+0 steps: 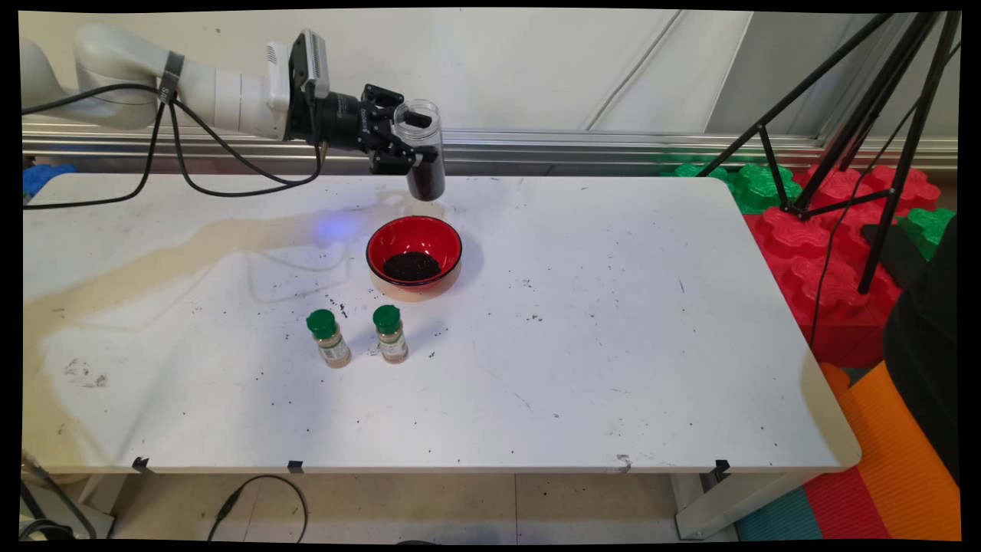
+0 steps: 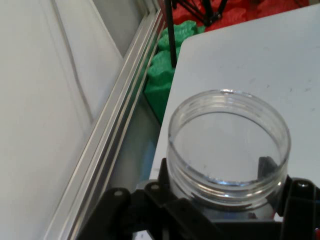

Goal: Pour the black seasoning powder in the red bowl

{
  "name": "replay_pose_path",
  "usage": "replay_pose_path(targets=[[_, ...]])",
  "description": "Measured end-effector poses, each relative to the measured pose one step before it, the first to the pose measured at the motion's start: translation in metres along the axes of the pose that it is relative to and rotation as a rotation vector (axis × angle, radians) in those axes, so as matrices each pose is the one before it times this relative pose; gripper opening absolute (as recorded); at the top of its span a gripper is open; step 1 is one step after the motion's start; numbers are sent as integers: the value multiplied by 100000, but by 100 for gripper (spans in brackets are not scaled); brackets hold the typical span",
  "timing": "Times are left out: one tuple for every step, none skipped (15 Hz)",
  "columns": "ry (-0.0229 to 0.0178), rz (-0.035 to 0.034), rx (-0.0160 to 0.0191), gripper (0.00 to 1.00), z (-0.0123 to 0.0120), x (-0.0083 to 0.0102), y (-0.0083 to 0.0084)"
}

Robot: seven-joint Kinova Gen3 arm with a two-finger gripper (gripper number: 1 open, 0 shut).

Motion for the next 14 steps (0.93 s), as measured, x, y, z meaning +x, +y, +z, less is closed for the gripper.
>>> replay_pose_path(targets=[[-698,1786,549,0,120,-364,-140],[-752,2409,588,0,120,-397,-113],[-358,1700,327,0,74,-219,-42],[-567,2512,533,0,110,-298,-44],[-452,1846,438,0,79,-202,-5],[-395,2049,530,0,62,-219,38],[-367,2559,609,0,90,-201,57],[-147,1797,396,0,70,-119,63],[-217,2534,525,0,73,-169,114],[-237,2338,414,0,28,-141,120],[-221,2521,257,0,35,-123,149],[-264,3272,215,0,36,-130,195],[-364,4236,243,0,4,-143,267],[-360,4120,92,0,-1,-115,286]])
